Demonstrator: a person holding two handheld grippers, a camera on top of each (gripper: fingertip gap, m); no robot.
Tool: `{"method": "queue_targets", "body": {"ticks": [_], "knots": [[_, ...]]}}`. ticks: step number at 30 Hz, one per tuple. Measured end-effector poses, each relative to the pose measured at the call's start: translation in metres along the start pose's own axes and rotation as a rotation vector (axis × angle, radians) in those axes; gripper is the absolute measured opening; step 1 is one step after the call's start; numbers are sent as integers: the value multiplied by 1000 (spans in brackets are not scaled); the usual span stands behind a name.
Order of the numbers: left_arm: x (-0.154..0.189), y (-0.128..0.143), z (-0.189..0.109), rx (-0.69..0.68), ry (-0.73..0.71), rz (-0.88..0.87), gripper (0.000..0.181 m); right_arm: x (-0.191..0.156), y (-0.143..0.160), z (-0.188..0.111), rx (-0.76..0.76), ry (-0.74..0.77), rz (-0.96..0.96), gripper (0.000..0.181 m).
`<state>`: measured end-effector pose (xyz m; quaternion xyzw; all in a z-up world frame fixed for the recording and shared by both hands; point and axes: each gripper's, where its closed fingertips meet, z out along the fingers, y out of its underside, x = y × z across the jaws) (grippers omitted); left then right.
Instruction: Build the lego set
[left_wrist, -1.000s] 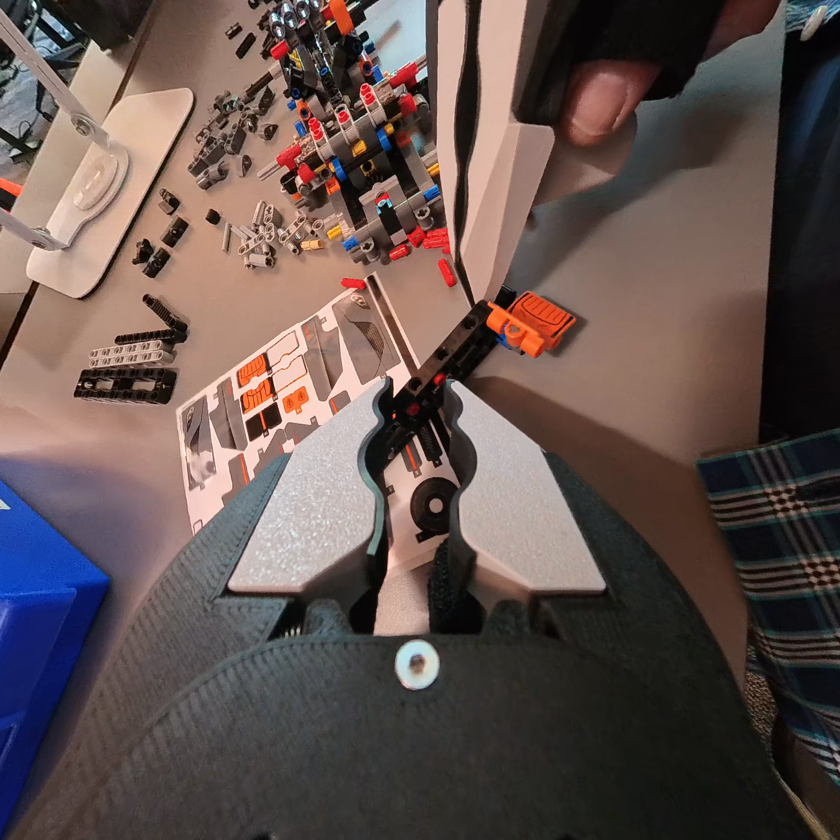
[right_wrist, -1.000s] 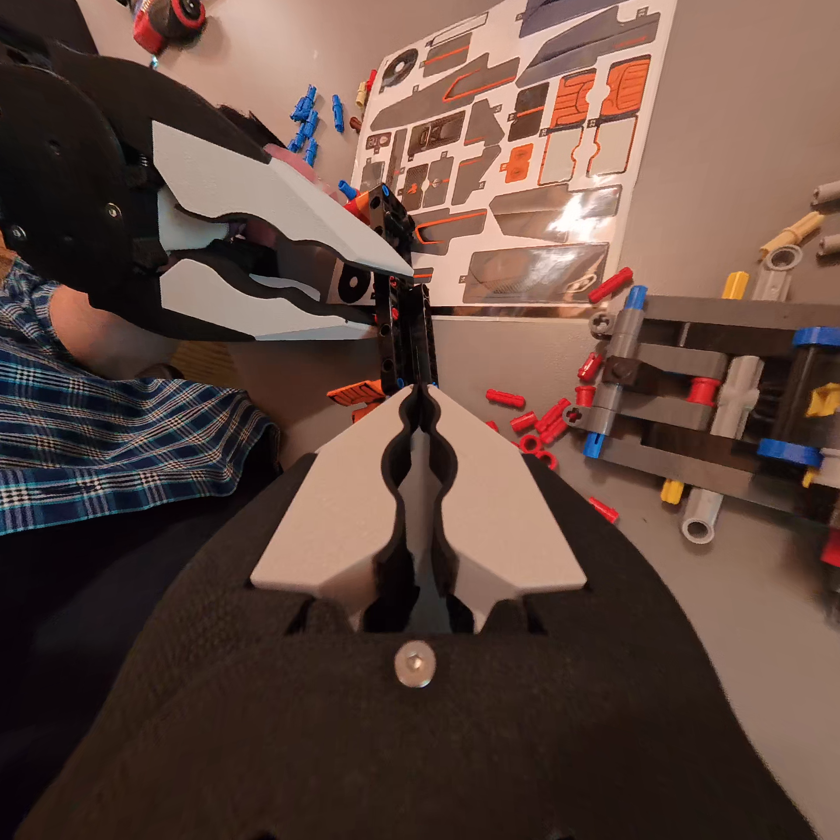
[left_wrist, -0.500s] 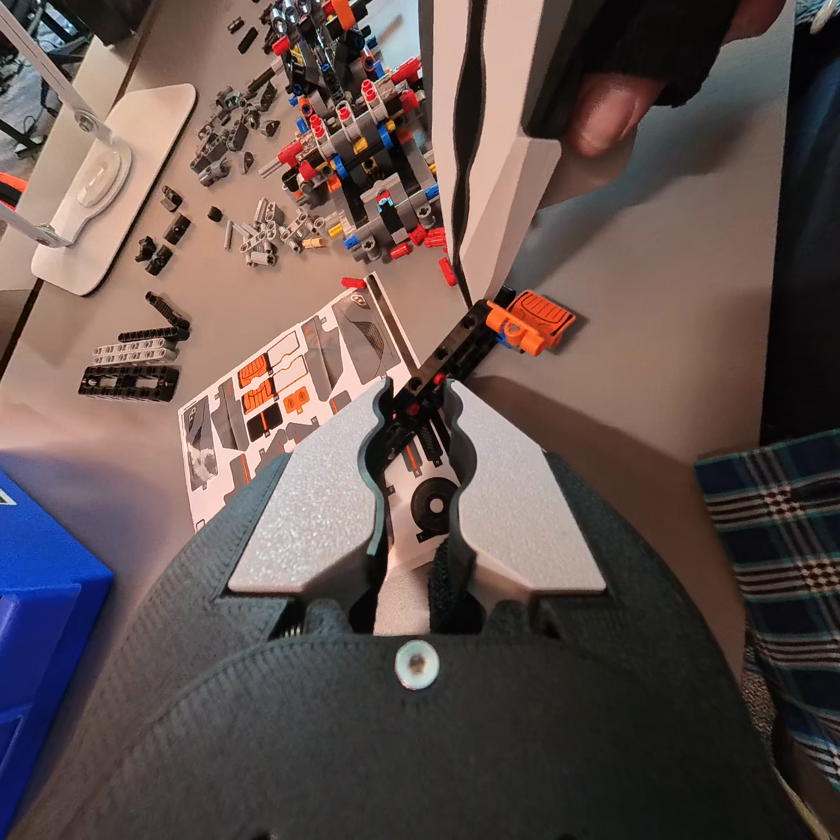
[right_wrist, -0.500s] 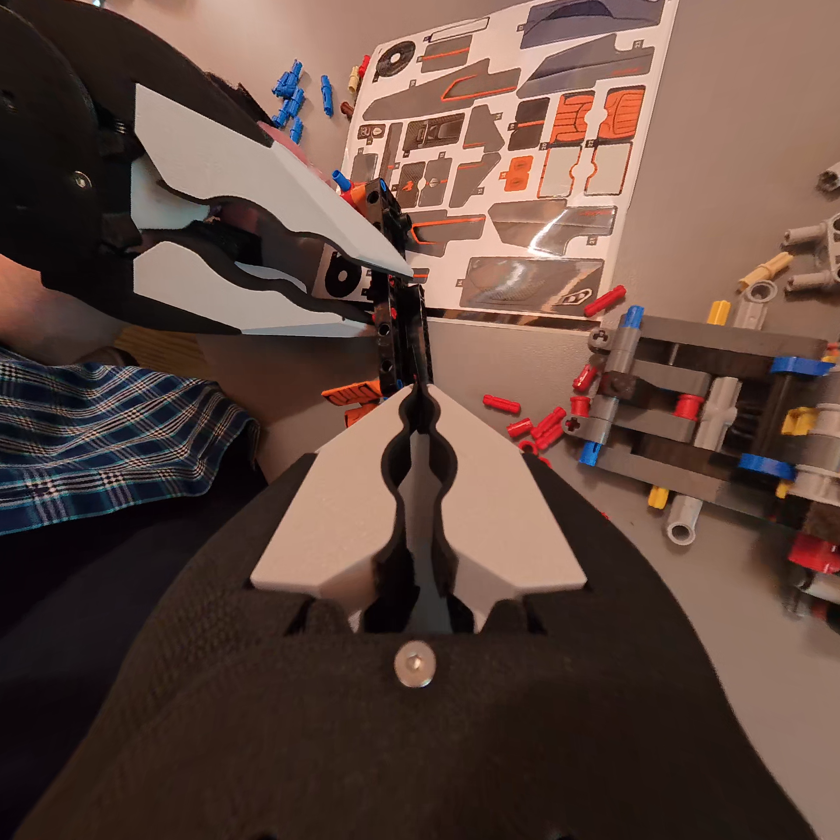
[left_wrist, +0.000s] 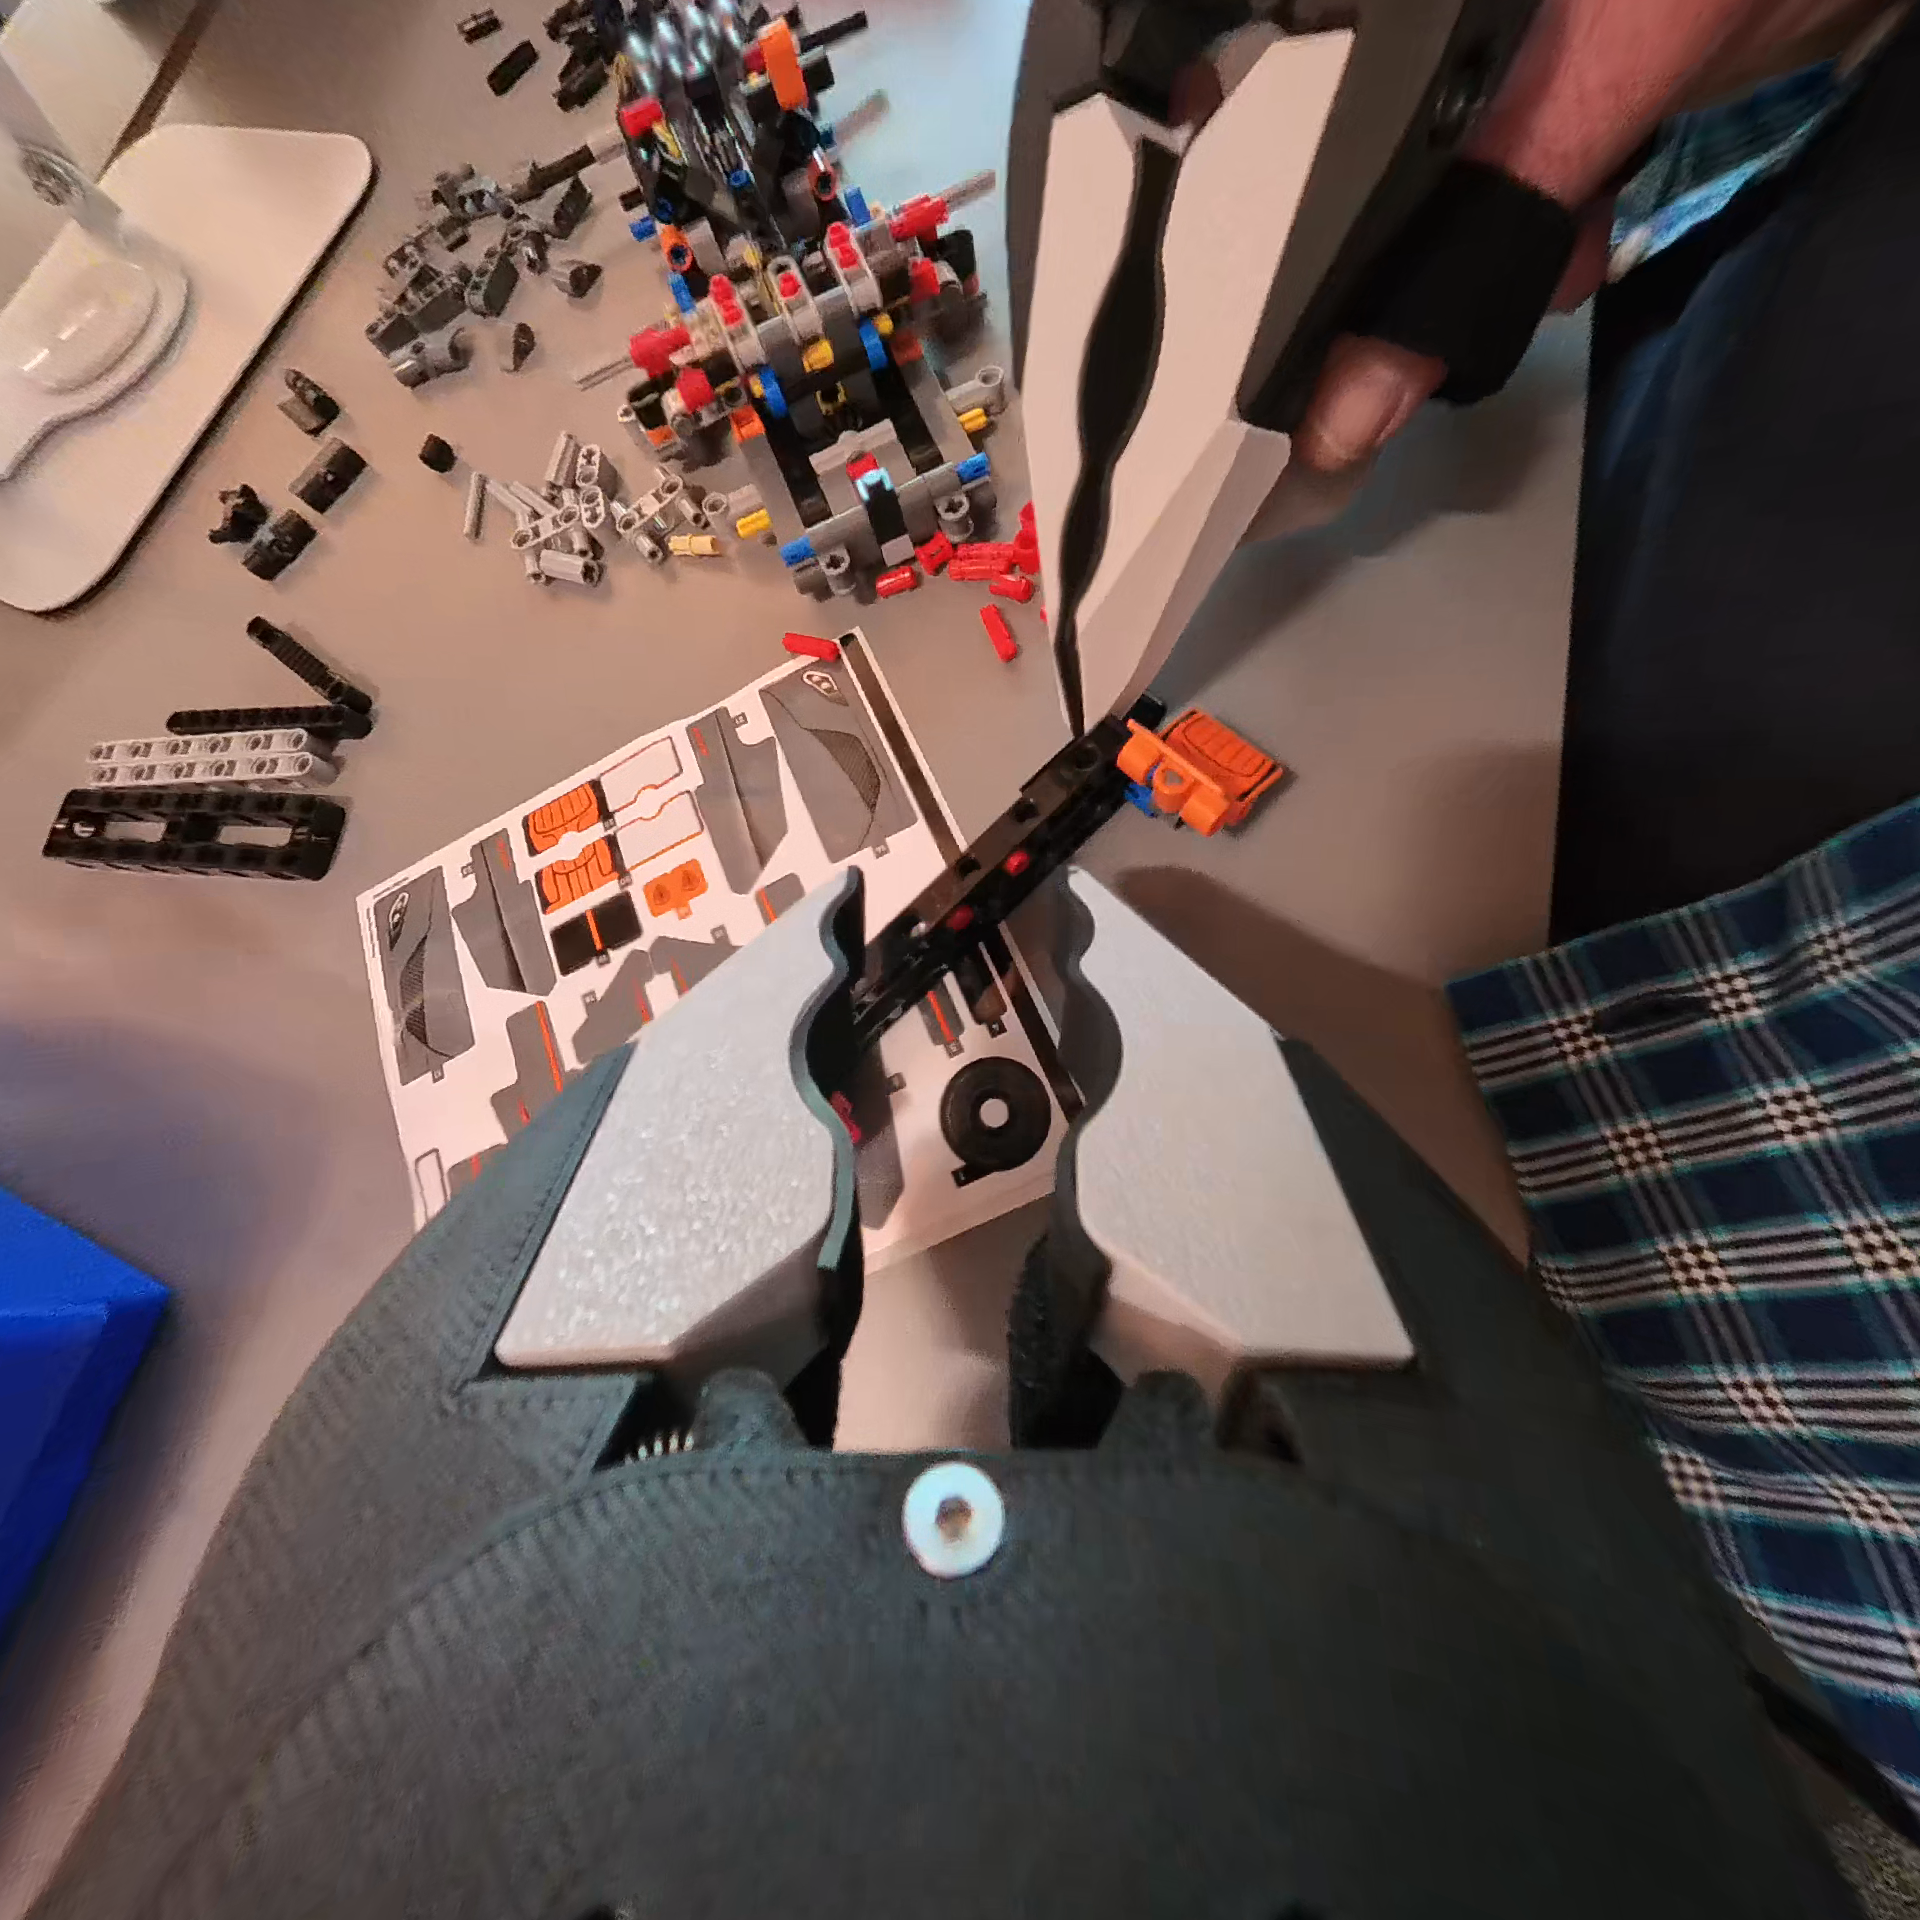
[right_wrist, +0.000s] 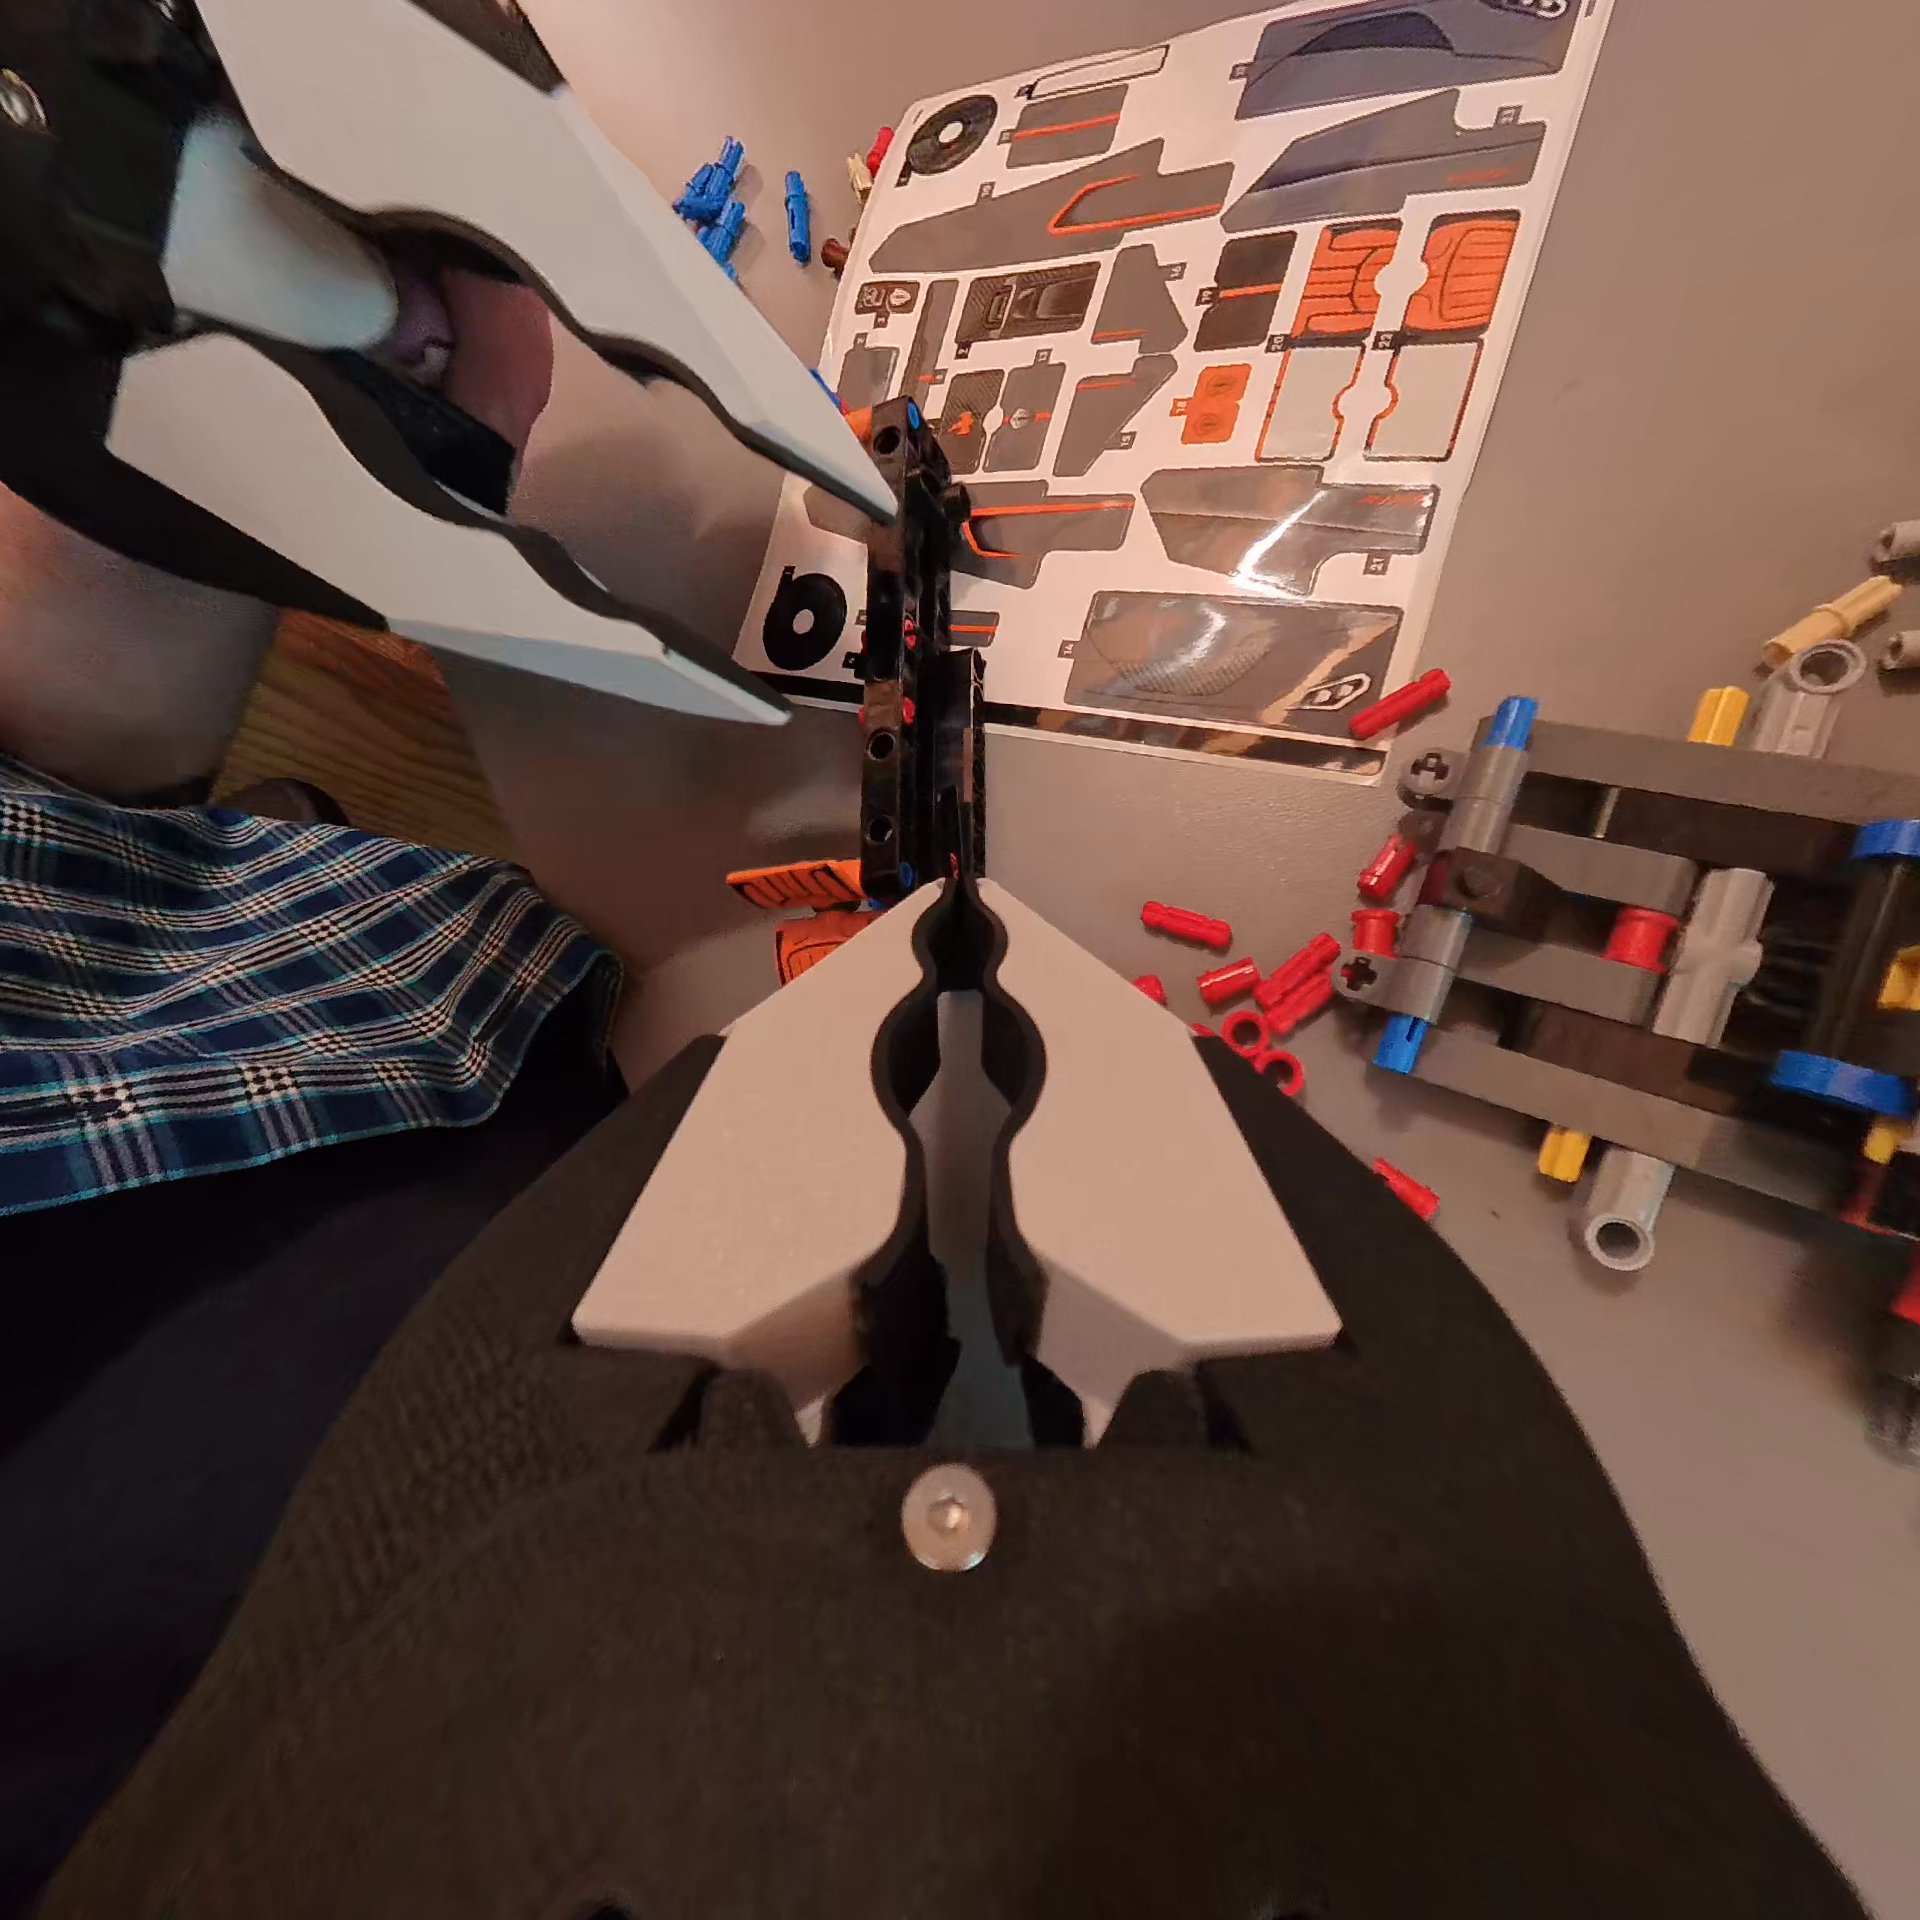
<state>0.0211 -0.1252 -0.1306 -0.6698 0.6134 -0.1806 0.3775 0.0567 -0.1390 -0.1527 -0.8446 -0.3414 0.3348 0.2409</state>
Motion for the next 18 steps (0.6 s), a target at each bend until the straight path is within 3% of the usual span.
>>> {"method": "queue_targets", "body": {"ticks": [4,10,18], "knots": [[-8,-15,-11,54,30,-21,33,-1,0,1,6,-19,12,0],[-3,-22,-2,-7,148,103,36,-3,0,2,15,-60,45,0],[11,-6,20,-115,293,279,35,-4,-2,0,43,-125,93,3]]}}
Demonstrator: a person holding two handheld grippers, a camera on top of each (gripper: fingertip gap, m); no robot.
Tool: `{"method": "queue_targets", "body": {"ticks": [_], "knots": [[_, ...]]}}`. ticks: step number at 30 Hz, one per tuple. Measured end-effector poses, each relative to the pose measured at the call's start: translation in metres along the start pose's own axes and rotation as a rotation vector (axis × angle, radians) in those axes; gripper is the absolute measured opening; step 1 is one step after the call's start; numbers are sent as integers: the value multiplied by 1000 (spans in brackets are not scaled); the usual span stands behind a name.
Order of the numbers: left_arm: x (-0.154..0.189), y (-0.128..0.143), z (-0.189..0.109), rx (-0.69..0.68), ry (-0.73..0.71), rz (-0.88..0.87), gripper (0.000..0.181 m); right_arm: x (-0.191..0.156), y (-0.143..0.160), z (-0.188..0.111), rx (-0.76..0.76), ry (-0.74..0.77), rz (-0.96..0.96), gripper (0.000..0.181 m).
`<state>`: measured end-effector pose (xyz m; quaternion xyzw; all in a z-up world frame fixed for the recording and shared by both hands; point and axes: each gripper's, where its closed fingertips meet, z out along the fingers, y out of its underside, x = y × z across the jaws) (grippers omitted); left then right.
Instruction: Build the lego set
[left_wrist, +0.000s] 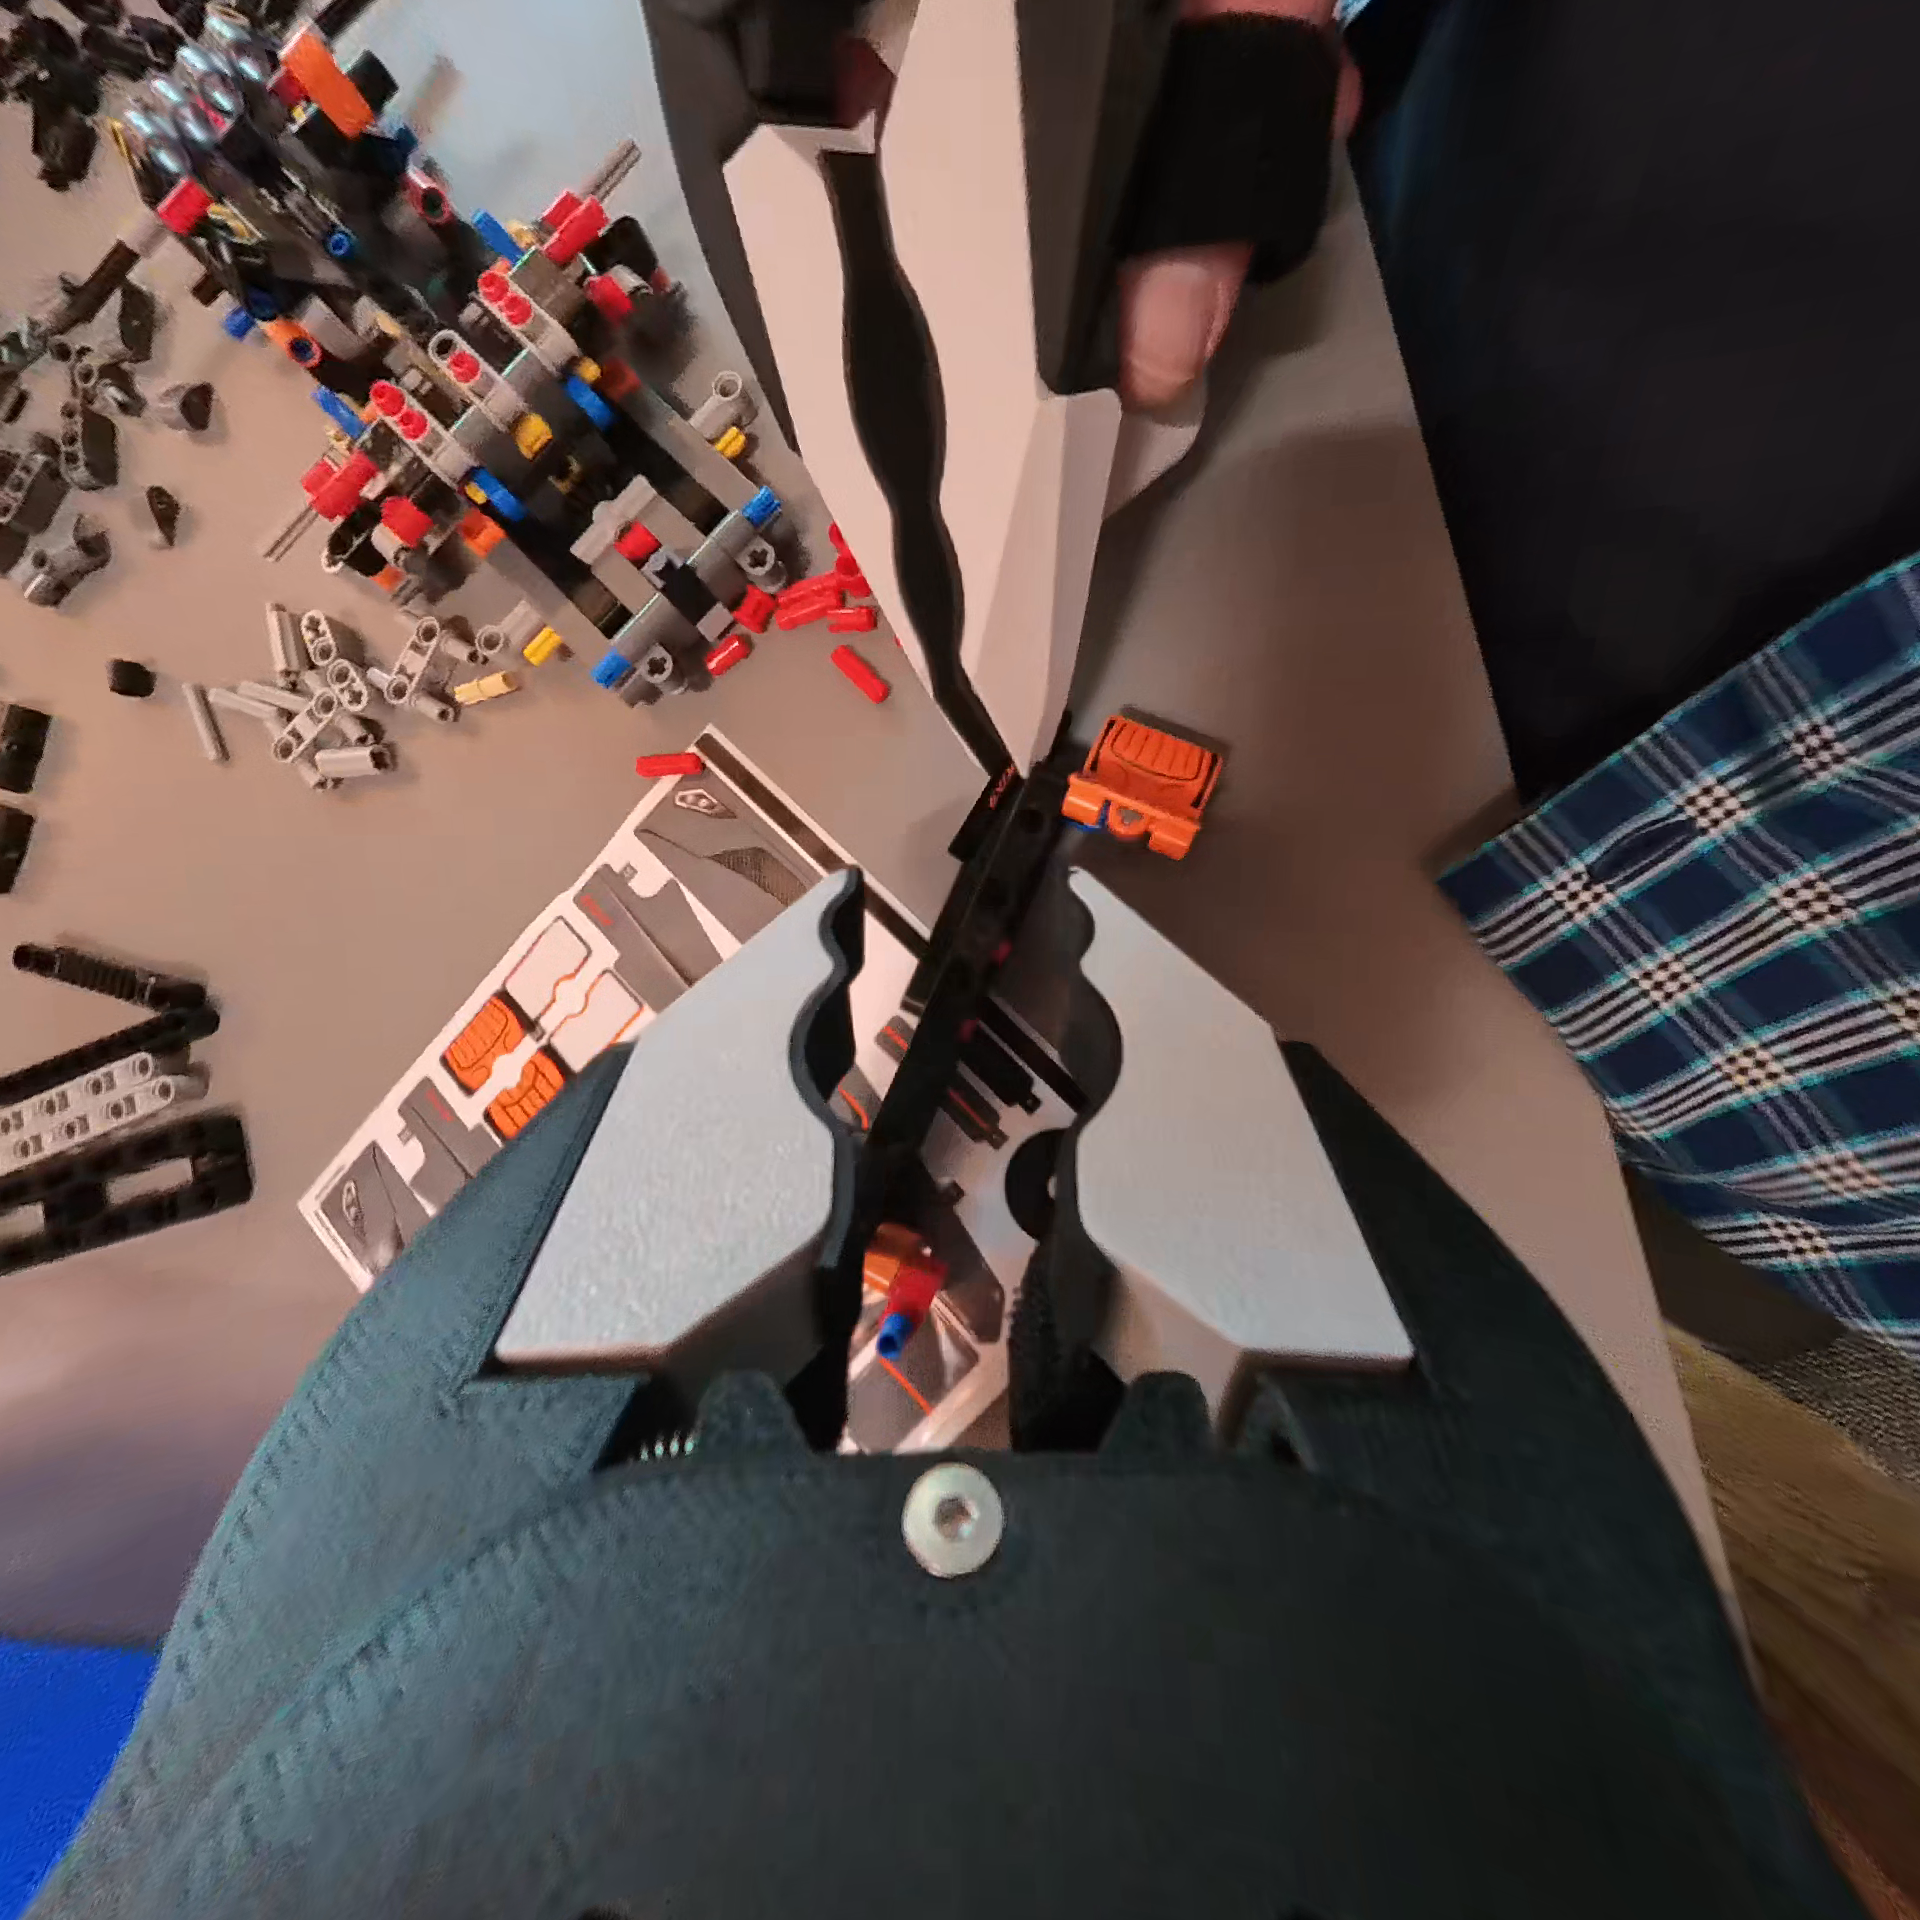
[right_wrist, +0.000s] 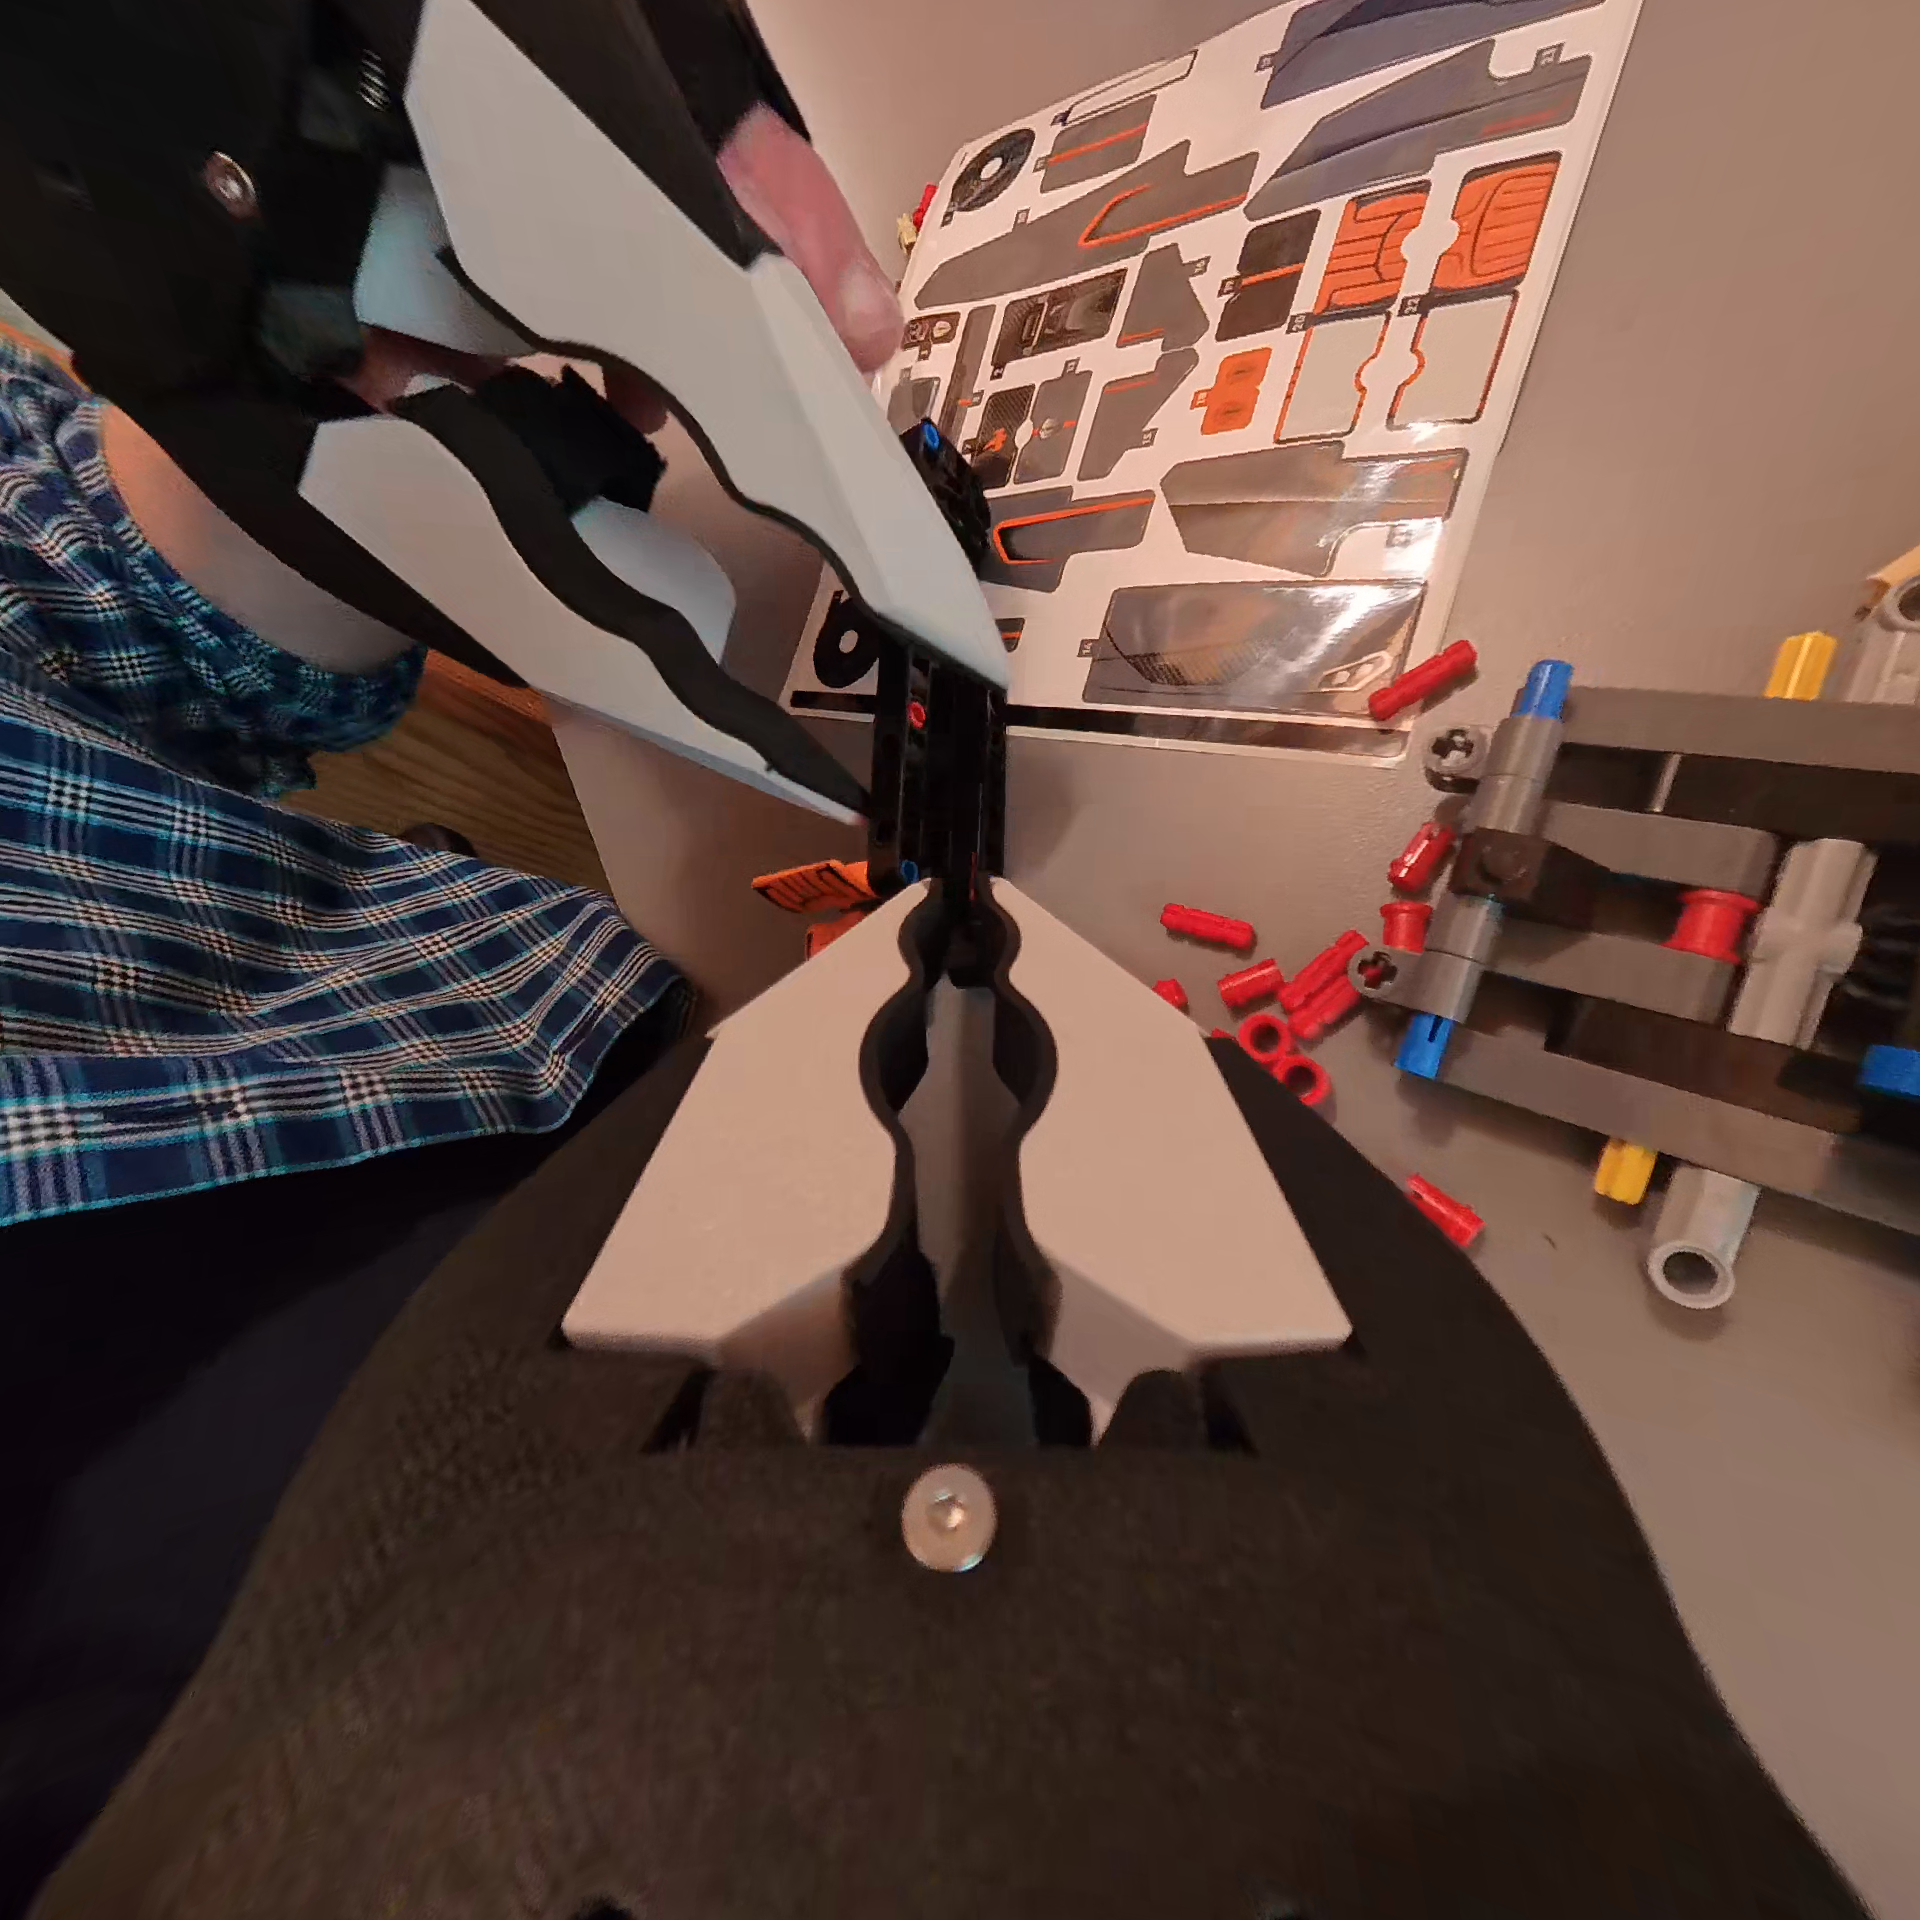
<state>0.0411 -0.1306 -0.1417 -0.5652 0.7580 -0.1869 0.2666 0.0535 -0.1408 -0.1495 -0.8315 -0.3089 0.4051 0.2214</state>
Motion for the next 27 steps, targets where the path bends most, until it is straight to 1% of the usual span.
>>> {"method": "queue_targets", "body": {"ticks": [6,11,16,19,23,27], "knots": [[5,-3,9,18,34,38,31,-3,0,-1,9,-20,-19,5],[8,2,16,0,43,54,28,-5,-1,-1,7,-22,-43,6],[10,1,17,8,50,66,26,-6,-1,-1,-4,-67,-37,5],[10,3,19,0,64,61,23,-11,-5,-3,0,-123,-30,9],[9,2,20,10,75,53,21,-8,0,-2,-37,-131,-34,15],[8,1,21,15,76,55,20,-12,0,-3,-43,-159,-66,21]]}}
